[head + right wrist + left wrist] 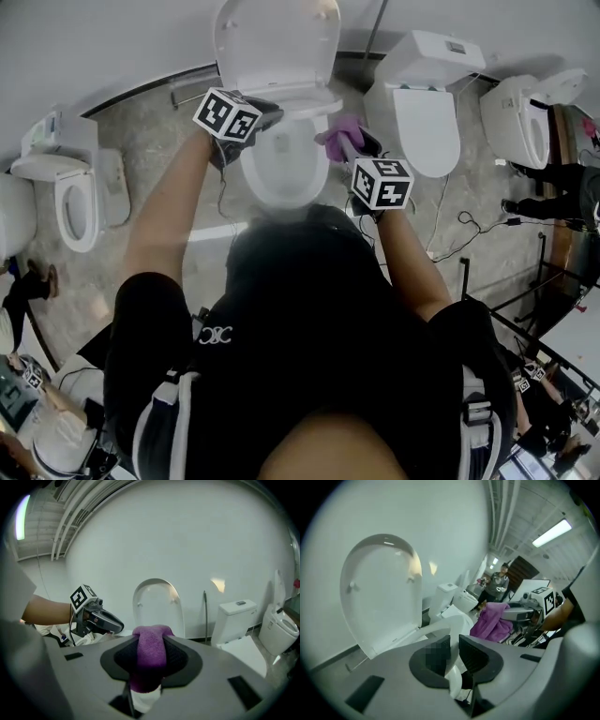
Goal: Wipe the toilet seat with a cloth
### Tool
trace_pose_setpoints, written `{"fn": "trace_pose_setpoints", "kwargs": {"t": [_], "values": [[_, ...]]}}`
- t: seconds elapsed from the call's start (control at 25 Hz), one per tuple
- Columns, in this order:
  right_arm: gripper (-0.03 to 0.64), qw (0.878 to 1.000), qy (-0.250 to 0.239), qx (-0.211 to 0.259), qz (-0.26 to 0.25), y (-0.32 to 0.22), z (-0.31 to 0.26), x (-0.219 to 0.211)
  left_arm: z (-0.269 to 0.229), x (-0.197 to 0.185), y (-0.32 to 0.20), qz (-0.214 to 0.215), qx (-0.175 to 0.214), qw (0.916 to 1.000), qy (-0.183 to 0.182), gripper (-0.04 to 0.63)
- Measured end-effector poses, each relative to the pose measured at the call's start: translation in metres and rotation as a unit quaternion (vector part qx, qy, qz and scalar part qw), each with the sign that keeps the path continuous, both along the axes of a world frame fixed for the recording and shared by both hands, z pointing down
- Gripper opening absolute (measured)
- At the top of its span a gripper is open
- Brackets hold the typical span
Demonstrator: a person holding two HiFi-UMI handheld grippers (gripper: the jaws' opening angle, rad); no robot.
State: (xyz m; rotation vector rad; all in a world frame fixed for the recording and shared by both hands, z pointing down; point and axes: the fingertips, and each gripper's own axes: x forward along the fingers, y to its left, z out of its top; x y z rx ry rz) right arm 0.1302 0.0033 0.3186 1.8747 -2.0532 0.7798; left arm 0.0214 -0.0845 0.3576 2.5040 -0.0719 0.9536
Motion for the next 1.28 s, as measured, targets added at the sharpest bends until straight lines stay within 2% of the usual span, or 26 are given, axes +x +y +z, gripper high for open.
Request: {"fn": "trace_pose_setpoints", "kwargs": {"t": [0.2,0.36,0.56,0.76,0.84,0.96,1.08,1.16,1.28], "values": [[0.120,1.000,0.003,-0.020,-0.003,0.020,0.014,-0.006,0.024,-0.012,0.032,-0.044,-0.060,0.9970,0.019,0.054],[0.120,0.999,0.009,-0.034,-0.001,0.030,0.025,-0.006,0.050,-0.020,0.065,-0.085,-0.115,0.9896,0.017,0.034],[0.120,0.999,0.003,-0.051,-0.018,0.028,0.040,-0.006,0.092,-0.030,0.097,-0.147,-0.159,0.9761,-0.022,0.009],[0.120,0.996,-0.005,-0.080,-0.045,0.026,0.062,-0.001,0.133,-0.036,0.128,-0.179,-0.163,0.9662,-0.089,0.009],[0.120,0.994,-0.005,-0.093,-0.063,0.024,0.074,0.000,0.152,-0.039,0.136,-0.210,-0.177,0.9553,-0.110,0.009],[0.120,0.990,-0.006,-0.109,-0.092,0.018,0.091,0.001,0.184,-0.049,0.145,-0.283,-0.210,0.9255,-0.139,0.009],[0.120,0.985,-0.012,-0.122,-0.119,0.008,0.109,0.003,0.215,-0.060,0.151,-0.335,-0.216,0.8999,-0.177,0.009],[0.120,0.982,-0.013,-0.130,-0.140,0.003,0.122,0.005,0.236,-0.064,0.158,-0.354,-0.215,0.8871,-0.203,0.009],[0.120,0.974,0.000,-0.137,-0.182,-0.005,0.145,0.008,0.272,-0.062,0.165,-0.373,-0.210,0.8727,-0.234,0.009]]}}
